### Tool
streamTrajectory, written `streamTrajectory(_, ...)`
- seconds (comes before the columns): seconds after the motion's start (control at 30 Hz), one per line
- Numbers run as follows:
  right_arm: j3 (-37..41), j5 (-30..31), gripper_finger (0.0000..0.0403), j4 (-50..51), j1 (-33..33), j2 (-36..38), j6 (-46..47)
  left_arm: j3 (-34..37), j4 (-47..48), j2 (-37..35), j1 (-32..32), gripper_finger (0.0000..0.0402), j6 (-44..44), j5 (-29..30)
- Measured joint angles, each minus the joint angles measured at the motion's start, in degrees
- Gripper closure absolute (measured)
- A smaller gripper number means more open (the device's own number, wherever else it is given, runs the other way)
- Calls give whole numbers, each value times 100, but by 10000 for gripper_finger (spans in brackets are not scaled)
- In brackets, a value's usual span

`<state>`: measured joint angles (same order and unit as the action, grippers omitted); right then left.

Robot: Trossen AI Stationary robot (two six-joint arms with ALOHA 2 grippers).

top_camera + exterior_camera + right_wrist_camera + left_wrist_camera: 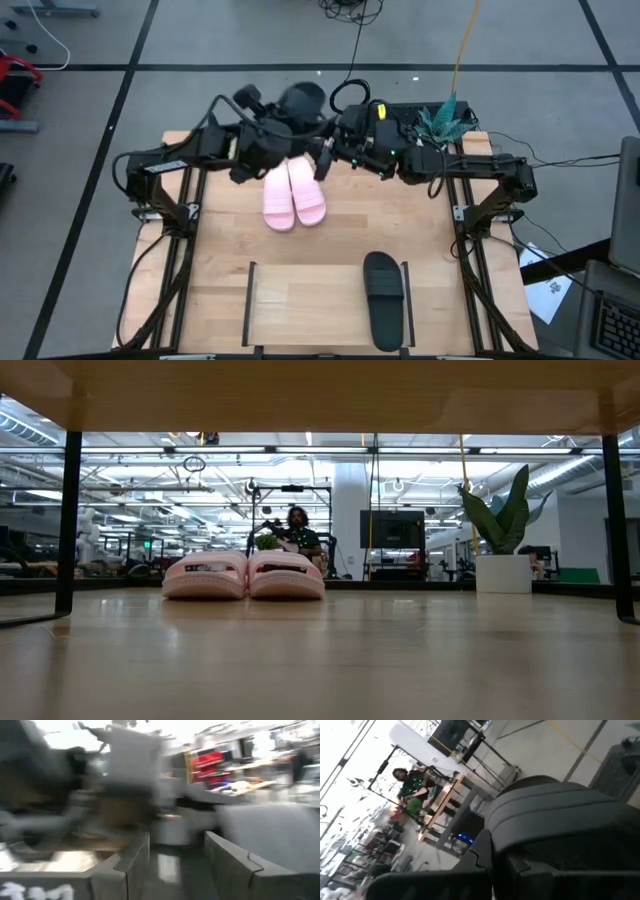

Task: Pick and place slides into the shelf
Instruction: Put the black slipper on the shelf

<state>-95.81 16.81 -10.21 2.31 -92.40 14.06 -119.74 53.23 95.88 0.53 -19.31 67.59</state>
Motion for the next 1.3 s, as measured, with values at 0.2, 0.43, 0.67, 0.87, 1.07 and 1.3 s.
streamTrajectory(0.2,0,-66,214,61,-142,4,-11,41,87,-29,89,401,-39,483)
streamTrajectory(0.43,2,-39,217,240,-515,127,-414,39,770,-182,259,401,333,590)
streamTrajectory(0.67,4,1213,218,1435,-744,441,-913,39,1881,-826,123,401,2054,528)
streamTrajectory(0.87,4,2918,218,2942,-725,903,-1226,30,2442,-944,-834,401,3626,451)
streamTrajectory(1.07,4,4625,218,4359,-724,1687,-1166,39,2963,-452,-1898,401,5380,554)
streamTrajectory(1.3,4,4753,218,4723,-719,2855,-1172,39,2106,516,-2612,401,6595,795)
